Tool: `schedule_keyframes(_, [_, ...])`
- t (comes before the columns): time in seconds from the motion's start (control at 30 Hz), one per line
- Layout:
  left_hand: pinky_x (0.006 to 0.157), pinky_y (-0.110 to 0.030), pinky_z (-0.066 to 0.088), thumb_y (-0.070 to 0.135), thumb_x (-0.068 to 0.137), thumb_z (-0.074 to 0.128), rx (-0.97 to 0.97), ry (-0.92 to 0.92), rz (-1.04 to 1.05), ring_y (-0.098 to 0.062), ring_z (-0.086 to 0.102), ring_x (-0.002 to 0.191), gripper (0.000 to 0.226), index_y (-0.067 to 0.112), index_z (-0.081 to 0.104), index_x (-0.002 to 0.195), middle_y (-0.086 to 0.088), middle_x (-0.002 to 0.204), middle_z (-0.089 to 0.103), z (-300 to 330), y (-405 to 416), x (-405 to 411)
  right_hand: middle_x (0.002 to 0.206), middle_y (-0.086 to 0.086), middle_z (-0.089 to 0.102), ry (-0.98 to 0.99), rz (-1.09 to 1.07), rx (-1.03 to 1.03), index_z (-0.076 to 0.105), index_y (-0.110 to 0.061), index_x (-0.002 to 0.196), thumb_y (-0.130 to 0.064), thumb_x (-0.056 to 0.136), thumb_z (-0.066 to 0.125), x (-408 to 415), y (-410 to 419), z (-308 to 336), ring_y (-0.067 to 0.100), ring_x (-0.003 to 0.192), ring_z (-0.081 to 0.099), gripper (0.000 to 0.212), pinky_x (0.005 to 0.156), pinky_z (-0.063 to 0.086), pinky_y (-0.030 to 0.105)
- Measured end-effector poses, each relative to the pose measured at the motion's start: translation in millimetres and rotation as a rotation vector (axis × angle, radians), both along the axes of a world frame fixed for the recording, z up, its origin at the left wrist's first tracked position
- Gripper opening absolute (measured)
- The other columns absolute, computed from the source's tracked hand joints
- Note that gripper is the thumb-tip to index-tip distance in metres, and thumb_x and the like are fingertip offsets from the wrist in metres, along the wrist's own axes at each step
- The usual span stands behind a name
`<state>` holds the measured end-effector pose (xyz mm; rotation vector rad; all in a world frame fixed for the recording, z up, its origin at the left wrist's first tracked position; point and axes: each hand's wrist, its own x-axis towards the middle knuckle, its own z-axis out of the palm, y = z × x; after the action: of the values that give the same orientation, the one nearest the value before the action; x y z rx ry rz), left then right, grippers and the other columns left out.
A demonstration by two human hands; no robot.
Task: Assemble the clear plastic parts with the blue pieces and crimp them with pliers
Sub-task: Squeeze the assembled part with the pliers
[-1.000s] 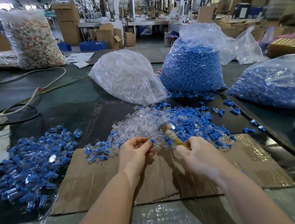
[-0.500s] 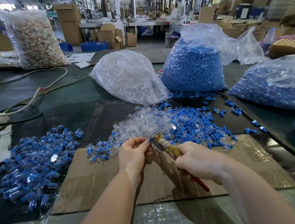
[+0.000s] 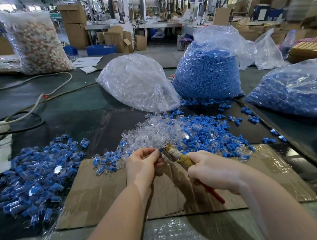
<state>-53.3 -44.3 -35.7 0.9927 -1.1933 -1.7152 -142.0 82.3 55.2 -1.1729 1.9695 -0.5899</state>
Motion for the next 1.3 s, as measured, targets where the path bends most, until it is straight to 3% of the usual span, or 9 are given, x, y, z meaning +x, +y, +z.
schedule_keyframes(0.27, [0.041, -0.014, 0.045, 0.001, 0.085, 0.062, -0.017, 0.004, 0.010, -0.006, 0.062, 0.046, 0.010, 0.008, 0.063, 0.079, 0.000, 0.055, 0.067, -1.7, -0.2, 0.5, 0.071, 0.001, 0.045, 0.043, 0.034, -0.010, 0.046, -0.016, 0.076, -0.005, 0.087, 0.041, 1.0, -0.4, 0.0, 0.014, 0.062, 0.039, 0.016, 0.056, 0.031, 0.027])
schedule_keyframes(0.43, [0.038, -0.015, 0.045, 0.000, 0.086, 0.061, -0.014, 0.032, -0.008, -0.006, 0.060, 0.044, 0.010, 0.007, 0.061, 0.079, 0.000, 0.052, 0.065, 0.6, 3.2, 0.8, 0.075, -0.009, 0.035, 0.248, 0.055, 0.011, 0.030, -0.027, 0.069, -0.011, 0.093, 0.039, 2.3, -4.1, -9.2, 0.005, 0.062, 0.035, 0.030, 0.053, 0.025, 0.021])
schedule_keyframes(0.57, [0.036, -0.016, 0.043, 0.000, 0.086, 0.061, -0.013, 0.035, 0.008, -0.006, 0.057, 0.040, 0.011, 0.008, 0.060, 0.077, -0.004, 0.057, 0.064, 3.1, 6.2, -0.2, 0.093, -0.005, 0.044, 0.305, 0.044, -0.016, 0.042, -0.019, 0.090, -0.012, 0.094, 0.039, 2.0, -5.8, -18.5, 0.014, 0.081, 0.044, 0.009, 0.071, 0.035, 0.026])
schedule_keyframes(0.67, [0.038, -0.015, 0.044, 0.000, 0.086, 0.061, -0.027, 0.044, 0.023, -0.006, 0.059, 0.043, 0.011, 0.008, 0.061, 0.079, -0.005, 0.060, 0.065, 4.6, 6.7, 0.3, 0.089, -0.005, 0.047, 0.233, -0.020, -0.090, 0.046, -0.019, 0.090, -0.013, 0.090, 0.046, 2.8, -4.1, -24.4, 0.015, 0.078, 0.047, 0.006, 0.069, 0.038, 0.026])
schedule_keyframes(0.83, [0.036, -0.019, 0.043, 0.001, 0.086, 0.061, -0.015, 0.105, 0.040, -0.010, 0.059, 0.044, 0.005, 0.006, 0.061, 0.084, -0.003, 0.056, 0.064, 6.6, 7.5, 6.5, 0.086, 0.007, 0.066, -0.282, -0.228, -0.241, 0.059, -0.018, 0.114, 0.004, 0.075, 0.057, 4.3, 4.0, -26.6, 0.017, 0.066, 0.062, 0.045, 0.058, 0.050, 0.028])
schedule_keyframes(0.93, [0.036, -0.022, 0.042, 0.004, 0.086, 0.062, -0.056, 0.074, 0.064, -0.010, 0.056, 0.048, 0.007, 0.010, 0.062, 0.082, -0.003, 0.057, 0.062, 7.2, 8.9, 12.6, 0.106, 0.005, 0.054, 0.065, -0.284, -0.299, 0.047, -0.019, 0.133, 0.000, 0.080, 0.053, -0.5, 2.1, -34.5, 0.017, 0.086, 0.056, 0.056, 0.074, 0.049, 0.031])
schedule_keyframes(1.0, [0.046, -0.018, 0.046, 0.005, 0.085, 0.064, -0.198, -0.042, 0.159, -0.006, 0.057, 0.051, 0.010, 0.013, 0.063, 0.080, -0.001, 0.062, 0.063, 10.7, 3.6, 19.2, 0.124, 0.004, 0.047, 0.291, -0.320, -0.289, 0.035, -0.021, 0.142, -0.006, 0.084, 0.053, -7.3, 3.4, -36.9, 0.021, 0.115, 0.045, 0.062, 0.099, 0.041, 0.038])
schedule_keyframes(1.07, [0.059, -0.015, 0.046, 0.008, 0.086, 0.064, -0.420, -0.272, 0.282, -0.005, 0.059, 0.063, 0.010, 0.018, 0.065, 0.082, 0.001, 0.075, 0.065, 15.8, -6.5, 30.9, 0.131, 0.006, 0.044, 0.386, -0.346, -0.266, 0.029, -0.022, 0.146, -0.011, 0.086, 0.054, -14.9, 7.0, -38.6, 0.022, 0.124, 0.037, 0.066, 0.106, 0.033, 0.039])
schedule_keyframes(1.3, [0.078, -0.029, 0.039, 0.011, 0.090, 0.058, -0.698, -0.838, 0.421, -0.016, 0.046, 0.088, 0.016, 0.009, 0.070, 0.102, -0.007, 0.099, 0.059, 8.1, -41.7, 80.3, 0.120, 0.010, 0.048, 0.595, -0.446, -0.170, 0.030, -0.021, 0.145, -0.034, 0.087, 0.062, -35.4, 15.0, -45.7, 0.027, 0.117, 0.038, 0.067, 0.098, 0.033, 0.037])
